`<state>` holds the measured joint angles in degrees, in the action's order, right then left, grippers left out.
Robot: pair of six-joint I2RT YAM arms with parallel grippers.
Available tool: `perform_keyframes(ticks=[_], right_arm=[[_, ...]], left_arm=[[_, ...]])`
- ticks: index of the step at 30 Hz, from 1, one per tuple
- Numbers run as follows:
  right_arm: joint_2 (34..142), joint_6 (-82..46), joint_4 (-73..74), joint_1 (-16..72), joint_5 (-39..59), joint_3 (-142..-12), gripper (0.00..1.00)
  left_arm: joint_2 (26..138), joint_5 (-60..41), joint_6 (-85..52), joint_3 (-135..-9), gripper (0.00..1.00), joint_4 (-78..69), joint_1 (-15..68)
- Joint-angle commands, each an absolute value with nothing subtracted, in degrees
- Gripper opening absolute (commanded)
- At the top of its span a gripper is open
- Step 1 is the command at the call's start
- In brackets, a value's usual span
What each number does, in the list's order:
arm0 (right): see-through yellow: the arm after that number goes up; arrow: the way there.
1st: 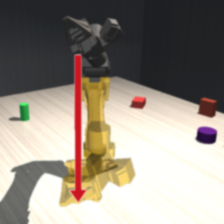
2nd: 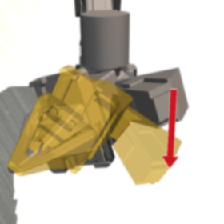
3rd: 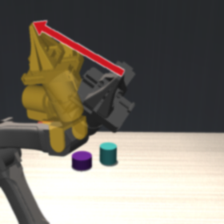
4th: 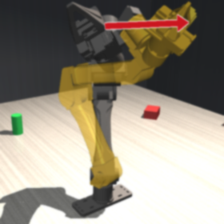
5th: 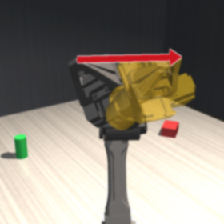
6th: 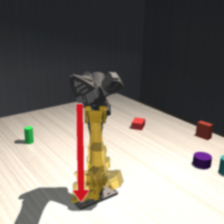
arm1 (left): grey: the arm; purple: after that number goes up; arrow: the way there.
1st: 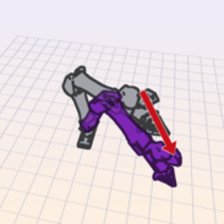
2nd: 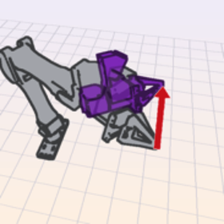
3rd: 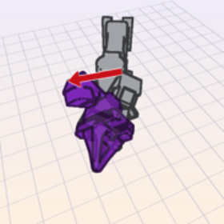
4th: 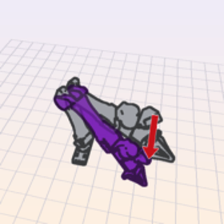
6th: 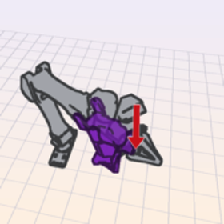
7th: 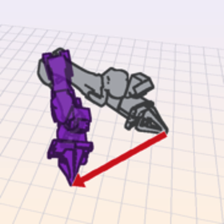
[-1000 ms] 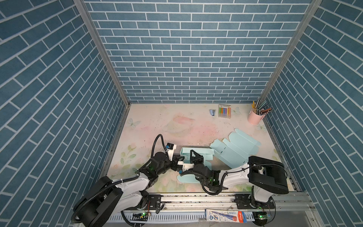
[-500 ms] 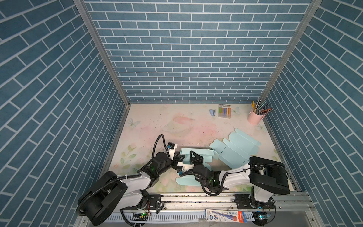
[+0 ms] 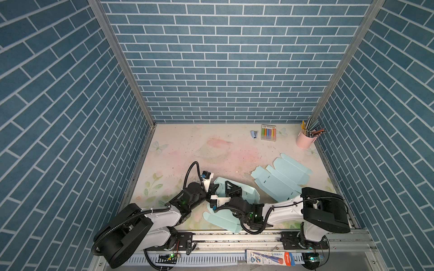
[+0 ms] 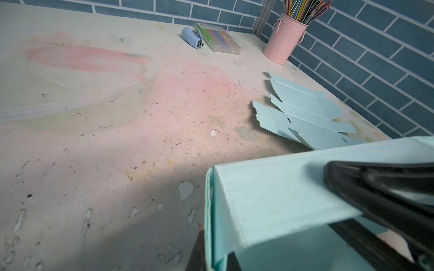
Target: Fold the paper box
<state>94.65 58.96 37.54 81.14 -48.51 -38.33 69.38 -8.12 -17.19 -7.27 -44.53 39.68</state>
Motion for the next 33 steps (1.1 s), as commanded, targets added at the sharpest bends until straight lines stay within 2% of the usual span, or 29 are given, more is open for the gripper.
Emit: perform_keyframes(ticks=[1, 5, 10, 12, 15, 18, 20, 28, 33], right_arm=[[87.9, 41.4, 19.3, 81.9, -41.4, -43.7, 0.39], [79.8, 26.2, 10.3, 81.7, -34.3, -43.7, 0.6], [68.3, 12.5, 6.7, 80.6, -26.5, -42.9, 0.66], [65.1, 5.5, 7.4, 77.1, -21.6, -43.3, 0.67], [64.0, -6.7, 4.5, 67.2, -9.9, -46.7, 0.64], [67.4, -15.9, 1.5, 57.8, 1.1, -49.9, 0.63], [70.8, -18.9, 0.6, 54.6, 6.0, -50.9, 0.61], [83.4, -26.2, 4.5, 51.9, 17.4, -48.7, 0.55], [85.9, -31.4, 14.2, 51.2, 23.0, -43.0, 0.49]], left_arm=[[68.5, -6.4, -16.3, -9.1, 0.1, -46.2, 40.3], [66.0, -3.7, -15.9, -7.9, 0.1, -45.8, 40.8], [63.9, 0.7, -13.9, -8.0, 0.1, -43.9, 42.3], [64.1, 2.2, -13.1, -8.6, 0.1, -43.4, 43.2], [64.8, 3.9, -12.3, -9.4, 0.1, -43.0, 44.4], [65.9, 5.6, -11.0, -10.5, 0.1, -42.7, 46.2], [66.9, 7.2, -10.3, -11.3, 0.1, -42.3, 47.5], [71.1, 8.0, -10.2, -11.4, 0.1, -45.4, 49.5], [73.8, 9.2, -9.3, -12.1, 0.11, -46.0, 50.8]])
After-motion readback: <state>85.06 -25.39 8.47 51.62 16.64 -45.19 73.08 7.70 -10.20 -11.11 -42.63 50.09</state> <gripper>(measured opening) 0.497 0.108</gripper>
